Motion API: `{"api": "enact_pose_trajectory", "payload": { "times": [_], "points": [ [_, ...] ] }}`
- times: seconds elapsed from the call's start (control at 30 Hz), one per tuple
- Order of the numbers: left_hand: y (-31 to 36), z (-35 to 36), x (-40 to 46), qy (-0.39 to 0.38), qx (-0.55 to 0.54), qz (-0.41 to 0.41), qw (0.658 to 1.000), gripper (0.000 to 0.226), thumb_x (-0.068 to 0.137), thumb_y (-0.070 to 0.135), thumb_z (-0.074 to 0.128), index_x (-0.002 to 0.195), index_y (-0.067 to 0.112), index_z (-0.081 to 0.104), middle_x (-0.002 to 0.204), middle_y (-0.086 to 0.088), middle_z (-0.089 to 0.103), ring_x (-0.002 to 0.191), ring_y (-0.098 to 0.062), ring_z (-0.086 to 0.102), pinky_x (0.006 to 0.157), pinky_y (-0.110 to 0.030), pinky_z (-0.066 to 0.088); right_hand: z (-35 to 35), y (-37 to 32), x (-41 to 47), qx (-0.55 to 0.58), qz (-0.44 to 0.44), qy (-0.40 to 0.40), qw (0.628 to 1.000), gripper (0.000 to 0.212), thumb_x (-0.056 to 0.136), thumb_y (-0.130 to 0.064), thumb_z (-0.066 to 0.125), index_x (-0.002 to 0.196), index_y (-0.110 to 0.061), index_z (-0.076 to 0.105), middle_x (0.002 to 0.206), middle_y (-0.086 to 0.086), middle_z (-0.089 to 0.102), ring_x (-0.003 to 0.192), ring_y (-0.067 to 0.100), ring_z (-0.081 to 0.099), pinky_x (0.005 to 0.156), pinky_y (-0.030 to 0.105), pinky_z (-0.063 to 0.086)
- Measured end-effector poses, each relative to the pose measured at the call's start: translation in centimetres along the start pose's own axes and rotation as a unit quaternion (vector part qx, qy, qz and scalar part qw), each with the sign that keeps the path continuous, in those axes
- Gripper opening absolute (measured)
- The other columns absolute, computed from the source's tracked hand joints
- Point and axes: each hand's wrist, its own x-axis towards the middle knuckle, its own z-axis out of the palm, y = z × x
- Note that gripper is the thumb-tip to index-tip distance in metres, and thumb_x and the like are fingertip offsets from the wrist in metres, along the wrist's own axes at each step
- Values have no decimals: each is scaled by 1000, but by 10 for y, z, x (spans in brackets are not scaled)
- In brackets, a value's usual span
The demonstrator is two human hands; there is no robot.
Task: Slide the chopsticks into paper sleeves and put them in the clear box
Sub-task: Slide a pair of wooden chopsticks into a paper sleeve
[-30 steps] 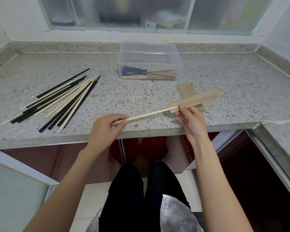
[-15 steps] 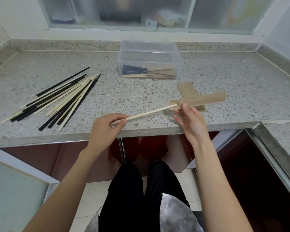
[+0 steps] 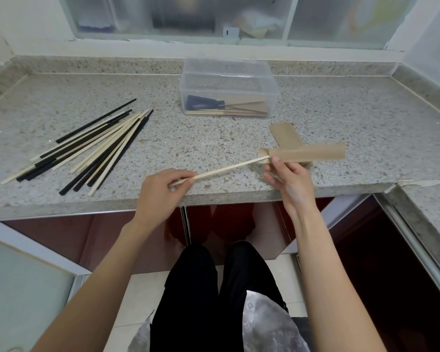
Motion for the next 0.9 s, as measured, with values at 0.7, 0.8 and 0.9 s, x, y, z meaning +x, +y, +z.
{"api": "enact_pose_trajectory", "payload": {
  "times": [0.7, 0.8, 0.9],
  "points": [
    [-1, 6, 0, -40, -78, -49, 995, 13, 85, 25, 67, 95, 33, 72, 87, 19, 70, 77, 0, 61, 71, -21, 45, 7, -2, -1, -32, -52, 17, 998, 8, 86, -10, 65, 92, -7, 71, 68, -4, 67, 57, 5, 54, 50, 17, 43],
    [-1, 4, 2, -50, -104, -70, 991, 16, 84, 25, 68, 88, 41, 69, 80, 25, 69, 76, -3, 62, 72, -23, 47, 7, -4, 0, -40, -63, 10, 997, 5, 86, -8, 66, 88, -8, 71, 69, -3, 68, 53, 5, 51, 51, 17, 43],
    [0, -1, 5, -55, -93, -63, 992, 16, 83, 26, 68, 87, 42, 69, 78, 24, 68, 75, -2, 60, 70, -19, 44, 3, -8, 3, -96, -83, -17, 992, 7, 84, -9, 68, 90, -10, 72, 77, 2, 70, 52, 6, 51, 54, 17, 46]
  ]
}}
